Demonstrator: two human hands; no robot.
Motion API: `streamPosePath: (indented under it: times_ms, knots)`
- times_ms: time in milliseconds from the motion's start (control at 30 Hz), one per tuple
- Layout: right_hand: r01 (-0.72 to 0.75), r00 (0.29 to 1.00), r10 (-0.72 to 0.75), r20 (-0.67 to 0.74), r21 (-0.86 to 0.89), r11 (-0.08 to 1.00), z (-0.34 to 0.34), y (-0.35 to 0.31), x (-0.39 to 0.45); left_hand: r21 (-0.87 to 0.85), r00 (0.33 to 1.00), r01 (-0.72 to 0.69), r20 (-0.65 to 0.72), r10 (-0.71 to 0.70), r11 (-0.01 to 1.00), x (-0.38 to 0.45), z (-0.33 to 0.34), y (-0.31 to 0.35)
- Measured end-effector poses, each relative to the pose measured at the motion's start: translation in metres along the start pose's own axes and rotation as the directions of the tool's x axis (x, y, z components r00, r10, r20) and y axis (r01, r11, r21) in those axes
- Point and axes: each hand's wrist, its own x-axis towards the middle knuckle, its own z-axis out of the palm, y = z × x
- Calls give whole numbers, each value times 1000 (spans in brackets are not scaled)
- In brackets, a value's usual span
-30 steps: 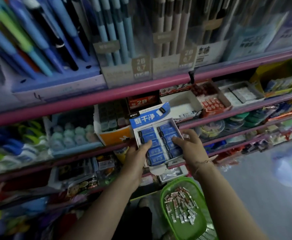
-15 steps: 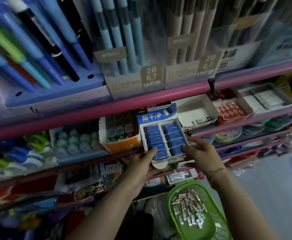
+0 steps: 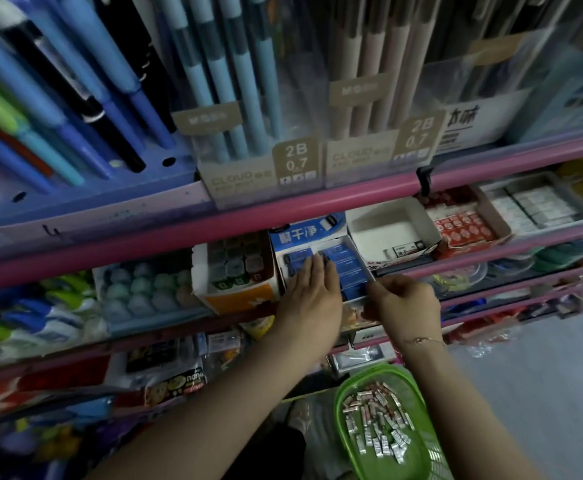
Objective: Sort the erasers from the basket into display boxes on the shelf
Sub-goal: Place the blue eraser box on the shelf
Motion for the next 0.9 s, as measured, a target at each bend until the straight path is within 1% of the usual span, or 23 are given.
streamPosePath:
  times_ms: [67, 233, 333, 467, 567, 600, 633, 667, 700, 733, 767, 800, 833, 867, 900]
  knots:
    - [54, 997, -57, -44, -49, 997, 5, -5, 6, -37, 1000, 10, 6, -10, 999, 10, 3, -6]
    - [97, 978, -94, -187, 3, 995, 29, -11, 14, -71, 999, 45, 21, -43, 997, 26, -2, -13]
    - [116, 967, -113, -227, 1, 993, 38, -10, 16, -62, 999, 50, 15, -50, 997, 28, -2, -13]
    - [107, 972, -123, -202, -87, 990, 37, -1, 17, -96, 999, 50, 19, -48, 994, 23, 2, -12]
    - [106, 980, -131, -148, -164, 981, 33, 4, 17, -159, 996, 65, 65, -55, 985, 23, -5, -12]
    - [132, 977, -162, -137, -205, 970, 32, 4, 16, -210, 996, 71, 70, -57, 975, 24, -10, -11]
    - [182, 964, -224, -140, -262, 948, 31, 3, 14, -259, 997, 65, 46, -55, 964, 26, -15, -10]
    - [259, 937, -319, -144, -326, 909, 29, 2, 11, -281, 999, 48, 0, -50, 958, 29, -20, -10]
    - [362, 891, -437, -127, -386, 849, 27, 1, 9, -280, 997, 34, -51, -50, 959, 33, -24, -9]
    - [475, 826, -559, -74, -442, 761, 24, 0, 7, -269, 994, 27, -97, -55, 963, 36, -26, -8]
    - [575, 749, -662, 1, -498, 649, 20, 1, 6, -255, 990, 34, -125, -68, 966, 40, -27, -6]
    - [642, 679, -729, 88, -553, 531, 16, 2, 6, -241, 987, 49, -137, -84, 969, 43, -28, -5]
    - [673, 636, -753, 169, -598, 435, 12, 3, 7, -229, 985, 66, -138, -100, 971, 46, -27, -4]
    - [681, 621, -749, 231, -632, 370, 8, 3, 9, -219, 985, 81, -134, -112, 972, 48, -27, -3]
    - [682, 618, -737, 275, -654, 327, 4, 4, 12, -209, 985, 89, -129, -118, 974, 50, -26, -3]
